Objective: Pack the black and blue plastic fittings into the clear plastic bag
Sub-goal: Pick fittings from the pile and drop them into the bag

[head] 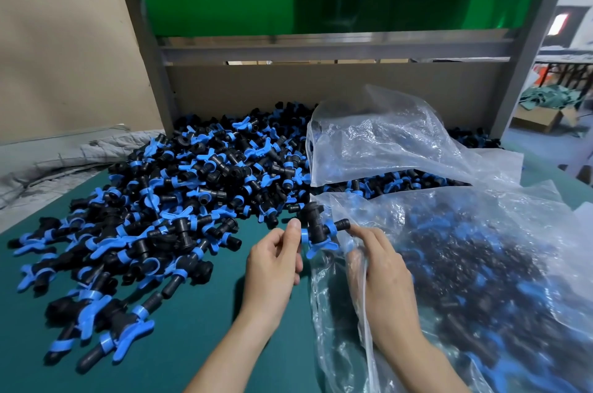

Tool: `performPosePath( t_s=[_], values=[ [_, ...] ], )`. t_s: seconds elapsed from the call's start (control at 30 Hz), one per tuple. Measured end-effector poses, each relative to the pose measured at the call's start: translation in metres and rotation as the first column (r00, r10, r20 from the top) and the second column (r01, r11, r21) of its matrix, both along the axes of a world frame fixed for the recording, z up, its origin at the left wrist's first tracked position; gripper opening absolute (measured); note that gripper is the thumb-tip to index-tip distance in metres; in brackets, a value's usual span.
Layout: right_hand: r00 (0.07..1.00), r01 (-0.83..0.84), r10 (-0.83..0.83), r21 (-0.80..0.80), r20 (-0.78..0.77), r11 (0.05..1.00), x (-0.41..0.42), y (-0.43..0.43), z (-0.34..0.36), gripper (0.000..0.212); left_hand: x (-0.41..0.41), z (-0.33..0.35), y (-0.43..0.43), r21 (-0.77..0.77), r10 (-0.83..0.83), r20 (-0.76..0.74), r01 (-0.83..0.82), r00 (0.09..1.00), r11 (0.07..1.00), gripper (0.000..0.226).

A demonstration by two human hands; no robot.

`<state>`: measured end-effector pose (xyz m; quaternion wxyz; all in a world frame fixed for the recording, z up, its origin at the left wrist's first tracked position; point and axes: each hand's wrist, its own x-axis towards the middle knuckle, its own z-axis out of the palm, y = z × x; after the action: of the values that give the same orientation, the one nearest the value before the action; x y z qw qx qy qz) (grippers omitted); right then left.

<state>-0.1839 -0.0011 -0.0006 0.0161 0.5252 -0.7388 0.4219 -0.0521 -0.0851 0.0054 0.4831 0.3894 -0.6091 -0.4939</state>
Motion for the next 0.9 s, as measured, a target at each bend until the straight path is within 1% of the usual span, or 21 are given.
performPosePath(
  t_s=[0.17, 0.3, 0.4, 0.67, 0.8, 0.87, 0.9],
  values=[
    [1.000, 0.012, -0.012, -0.005, 0.002, 1.000, 0.000, -0.001, 0.000, 0.037, -0.002, -0.001, -0.001, -0.014, -0.003, -0.021, 0.003, 1.000, 1.000, 0.043],
    [1.000, 0.019, -0.019, -0.010, 0.012, 1.000, 0.001, 0.000, 0.002, 0.038, -0.002, -0.001, 0.000, -0.048, -0.018, -0.025, 0.016, 1.000, 0.999, 0.034],
    [1.000, 0.024, -0.024, 0.000, 0.017, 1.000, 0.002, 0.001, 0.003, 0.036, -0.002, 0.000, 0.000, -0.045, -0.028, -0.035, 0.026, 0.999, 0.999, 0.030],
    [0.999, 0.023, -0.024, 0.007, 0.023, 1.000, 0.004, 0.002, 0.006, 0.039, -0.002, 0.001, 0.001, -0.050, -0.023, -0.011, 0.022, 1.000, 0.999, 0.034],
    [0.999, 0.014, -0.014, -0.001, 0.045, 1.000, 0.006, 0.004, 0.009, 0.038, 0.000, 0.005, -0.001, 0.024, -0.013, -0.044, 0.014, 0.999, 1.000, 0.044],
    [0.998, 0.000, 0.000, -0.010, 0.062, 1.000, 0.007, 0.005, 0.011, 0.041, 0.003, 0.006, -0.003, 0.072, 0.028, -0.053, -0.024, 0.998, 0.997, 0.045],
    [0.998, -0.004, 0.005, -0.017, 0.069, 1.000, 0.008, 0.006, 0.013, 0.042, 0.004, 0.007, -0.004, 0.079, 0.059, -0.033, -0.056, 0.998, 0.995, 0.047]
  ],
)
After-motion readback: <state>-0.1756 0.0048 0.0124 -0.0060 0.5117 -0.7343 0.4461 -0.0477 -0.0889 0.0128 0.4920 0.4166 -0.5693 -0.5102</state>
